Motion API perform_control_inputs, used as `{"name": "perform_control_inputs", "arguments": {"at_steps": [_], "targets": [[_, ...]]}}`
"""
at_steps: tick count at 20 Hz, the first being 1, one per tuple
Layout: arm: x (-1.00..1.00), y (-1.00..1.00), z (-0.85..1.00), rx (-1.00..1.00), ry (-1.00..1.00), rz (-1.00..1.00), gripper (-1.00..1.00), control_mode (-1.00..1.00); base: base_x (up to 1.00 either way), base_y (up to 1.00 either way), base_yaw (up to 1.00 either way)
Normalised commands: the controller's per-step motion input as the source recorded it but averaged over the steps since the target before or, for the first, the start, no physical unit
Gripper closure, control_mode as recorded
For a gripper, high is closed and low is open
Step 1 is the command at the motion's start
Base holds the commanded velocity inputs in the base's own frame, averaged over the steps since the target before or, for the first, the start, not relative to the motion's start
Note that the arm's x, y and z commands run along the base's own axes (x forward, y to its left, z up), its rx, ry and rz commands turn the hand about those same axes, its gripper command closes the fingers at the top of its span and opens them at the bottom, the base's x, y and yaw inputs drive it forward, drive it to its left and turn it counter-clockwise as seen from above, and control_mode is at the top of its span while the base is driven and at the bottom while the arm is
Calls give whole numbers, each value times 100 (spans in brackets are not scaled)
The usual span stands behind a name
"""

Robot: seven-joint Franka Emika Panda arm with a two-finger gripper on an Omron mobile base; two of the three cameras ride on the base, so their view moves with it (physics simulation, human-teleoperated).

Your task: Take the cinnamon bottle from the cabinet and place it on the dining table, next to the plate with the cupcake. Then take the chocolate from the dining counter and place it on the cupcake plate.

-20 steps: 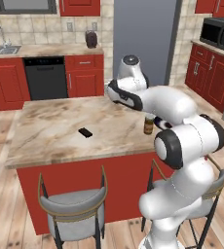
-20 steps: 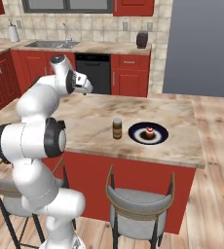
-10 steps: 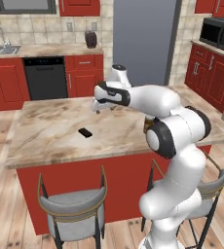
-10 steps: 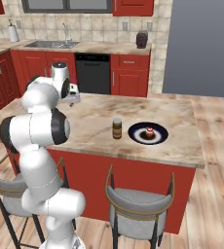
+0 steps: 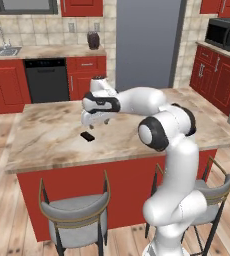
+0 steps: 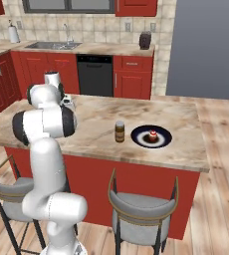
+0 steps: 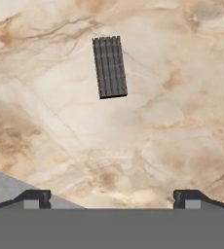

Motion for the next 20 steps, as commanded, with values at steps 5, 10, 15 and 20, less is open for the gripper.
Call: {"name": "perform_control_inputs", "arguments": {"at_steps": [5, 10, 15, 20], "targets": [[12, 0, -53, -2, 16, 0, -100, -100, 0, 0, 0], [22, 2, -39, 0, 8, 1, -100, -100, 0, 0, 0], [20, 13, -42, 0, 7, 1, -100, -100, 0, 0, 0], [23, 28, -30, 0, 3, 5, -100, -100, 0, 0, 0]]}}
